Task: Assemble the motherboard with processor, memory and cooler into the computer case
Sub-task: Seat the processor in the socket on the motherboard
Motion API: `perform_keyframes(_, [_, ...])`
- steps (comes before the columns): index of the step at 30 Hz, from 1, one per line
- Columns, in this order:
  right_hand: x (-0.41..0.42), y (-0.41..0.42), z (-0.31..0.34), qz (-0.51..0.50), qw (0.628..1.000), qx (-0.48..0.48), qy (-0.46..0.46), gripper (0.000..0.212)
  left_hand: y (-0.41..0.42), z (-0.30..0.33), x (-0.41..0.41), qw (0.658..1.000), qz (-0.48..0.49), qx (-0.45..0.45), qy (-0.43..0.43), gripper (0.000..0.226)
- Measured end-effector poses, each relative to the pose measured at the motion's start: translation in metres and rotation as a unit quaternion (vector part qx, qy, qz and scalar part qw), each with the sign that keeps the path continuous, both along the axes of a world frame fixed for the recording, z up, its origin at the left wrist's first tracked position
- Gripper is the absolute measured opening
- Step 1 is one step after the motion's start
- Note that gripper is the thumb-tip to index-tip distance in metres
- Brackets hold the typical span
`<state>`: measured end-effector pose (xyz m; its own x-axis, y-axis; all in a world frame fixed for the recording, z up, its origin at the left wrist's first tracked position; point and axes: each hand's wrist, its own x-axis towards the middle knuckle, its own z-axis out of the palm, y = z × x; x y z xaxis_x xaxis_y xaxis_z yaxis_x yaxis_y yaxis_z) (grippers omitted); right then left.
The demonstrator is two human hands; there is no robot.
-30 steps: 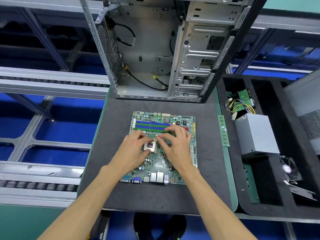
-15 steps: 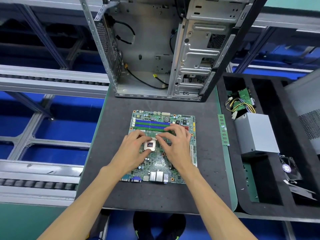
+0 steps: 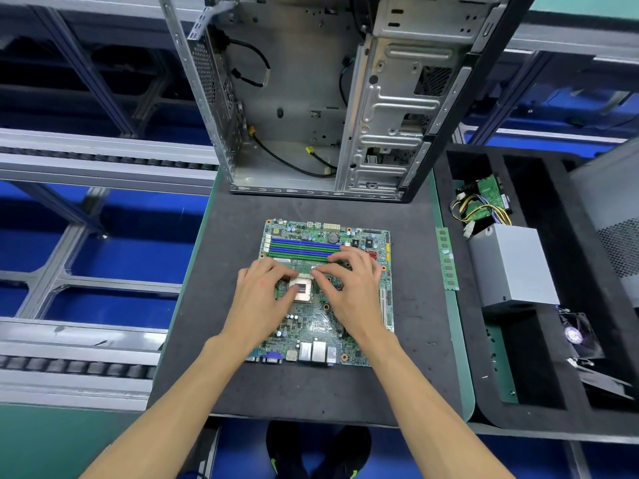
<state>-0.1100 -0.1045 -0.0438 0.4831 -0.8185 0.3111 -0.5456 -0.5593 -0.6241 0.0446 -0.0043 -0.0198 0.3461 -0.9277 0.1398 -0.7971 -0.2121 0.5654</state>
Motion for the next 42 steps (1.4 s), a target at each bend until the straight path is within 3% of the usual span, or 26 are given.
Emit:
perform_keyframes(5, [0.0, 0.0, -0.001, -0.001, 1.0, -0.005, 0.001, 0.026, 0.005, -0.012, -0.013, 0.994, -0.084, -0.041, -0.058, 0.013])
perform_keyframes(15, [0.0, 0.001, 0.002, -0.003, 1.0, -0.002, 0.003, 0.022, 0.006, -0.014, -0.015, 0.995, -0.06, -0.052, -0.065, 0.015])
perform_keyframes(22, [-0.001, 0.001, 0.001, -0.006, 1.0, -0.004, -0.001, 0.018, 0.017, -0.014, -0.018, 0.996, 0.077, -0.042, 0.006, 0.026])
perform_keyframes(31, [0.0, 0.002, 0.004, -0.006, 1.0, 0.006, 0.008, 0.016, 0.009, -0.012, -0.016, 0.992, 0.11, 0.005, -0.062, 0.009])
perform_keyframes(34, [0.0, 0.003, 0.005, -0.007, 1.0, 0.008, 0.007, 0.016, 0.01, -0.008, -0.019, 0.992, 0.067, -0.011, -0.102, 0.009])
perform_keyframes(37, [0.0, 0.003, 0.005, -0.011, 1.0, 0.007, 0.007, 0.016, 0.015, -0.011, -0.032, 0.985, -0.039, -0.049, -0.16, 0.017])
perform_keyframes(42, [0.0, 0.003, 0.004, -0.008, 1.0, 0.008, 0.007, 0.017, 0.018, -0.014, -0.033, 0.987, -0.08, -0.057, -0.127, 0.024])
